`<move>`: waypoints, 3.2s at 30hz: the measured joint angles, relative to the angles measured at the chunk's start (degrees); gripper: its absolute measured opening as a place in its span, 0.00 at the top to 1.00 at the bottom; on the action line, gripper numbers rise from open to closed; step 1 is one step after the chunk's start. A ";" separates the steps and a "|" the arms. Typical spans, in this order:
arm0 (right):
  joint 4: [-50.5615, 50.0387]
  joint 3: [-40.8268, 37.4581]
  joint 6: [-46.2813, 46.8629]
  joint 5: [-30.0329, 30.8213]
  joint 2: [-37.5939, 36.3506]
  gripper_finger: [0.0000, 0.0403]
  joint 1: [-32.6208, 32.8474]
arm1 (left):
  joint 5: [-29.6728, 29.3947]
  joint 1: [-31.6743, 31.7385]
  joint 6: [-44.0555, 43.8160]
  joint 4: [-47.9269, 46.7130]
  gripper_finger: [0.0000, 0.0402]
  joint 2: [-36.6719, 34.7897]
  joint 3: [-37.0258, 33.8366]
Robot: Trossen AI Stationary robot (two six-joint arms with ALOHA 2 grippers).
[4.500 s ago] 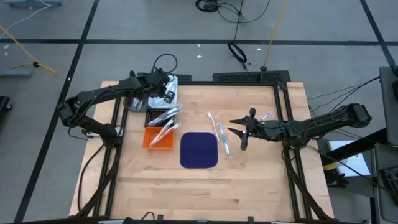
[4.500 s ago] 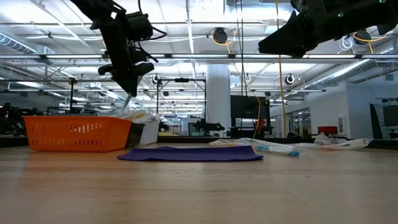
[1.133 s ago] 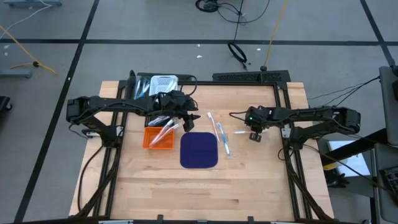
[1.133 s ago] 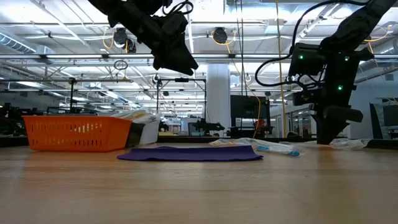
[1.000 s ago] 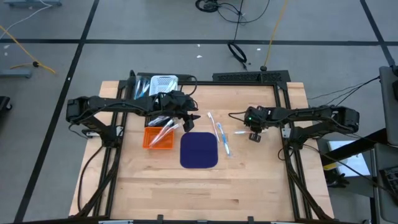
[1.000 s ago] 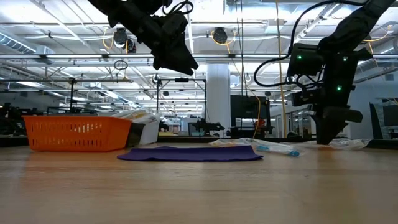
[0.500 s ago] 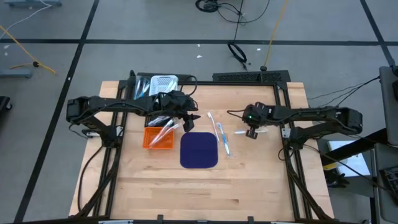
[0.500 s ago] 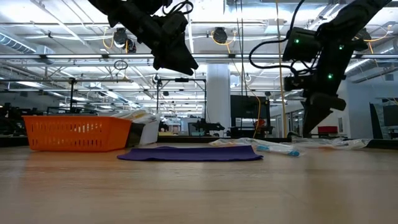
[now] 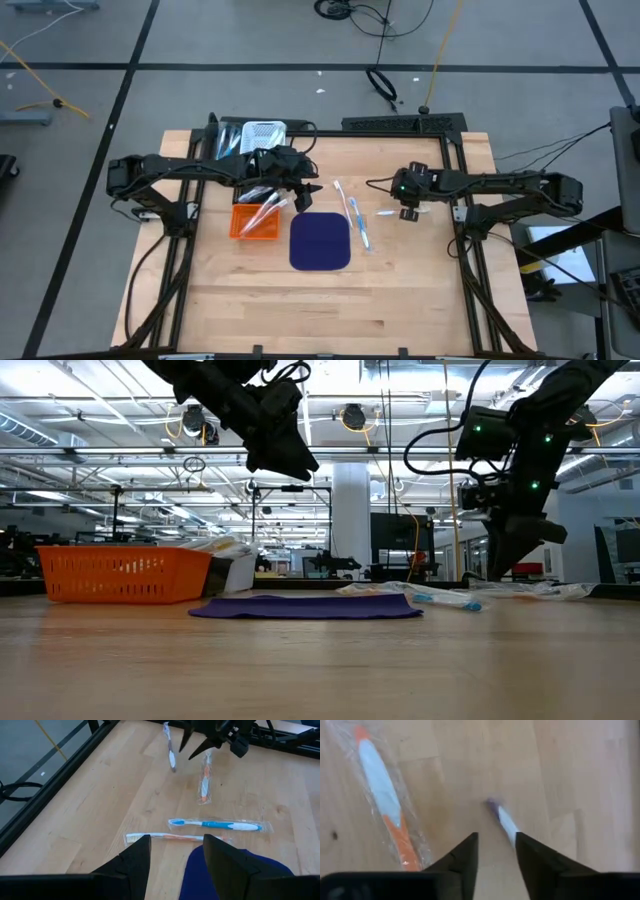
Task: Pick & Place Toothbrushes
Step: Put the violet toothbrush into the black bin
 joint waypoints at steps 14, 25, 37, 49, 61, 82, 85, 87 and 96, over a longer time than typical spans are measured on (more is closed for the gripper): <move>6.38 0.00 -4.63 -0.20 5.97 0.49 -3.95 | 0.00 0.00 0.33 0.00 0.55 0.00 0.00; 7.17 0.21 -6.05 -3.73 11.41 0.71 -7.65 | -0.02 0.00 0.37 0.00 0.55 0.00 0.00; 5.91 0.65 -3.75 -2.89 6.63 0.97 -6.76 | -0.02 0.00 0.42 0.00 0.55 0.00 0.00; 22.66 5.16 3.57 -9.01 -8.91 0.97 2.08 | -0.02 -0.01 0.39 6.57 0.55 -0.02 -0.02; 48.89 5.22 8.31 -9.50 -11.23 0.97 11.46 | -0.02 -3.72 2.12 20.79 0.55 -0.02 -0.02; 68.24 5.18 6.12 -9.40 -6.24 0.97 18.10 | -0.20 -9.07 5.25 44.12 0.55 8.71 -0.04; 67.84 5.18 6.06 -9.39 -6.10 0.97 18.10 | -0.18 -9.07 4.79 46.67 0.55 10.44 -0.04; 68.07 5.18 6.03 -9.40 -6.16 0.97 18.10 | -0.20 -9.07 4.61 46.45 0.56 10.71 -0.04; 67.97 5.18 5.93 -9.40 -6.16 0.97 18.08 | -0.20 -9.07 4.63 46.95 0.85 10.64 -0.02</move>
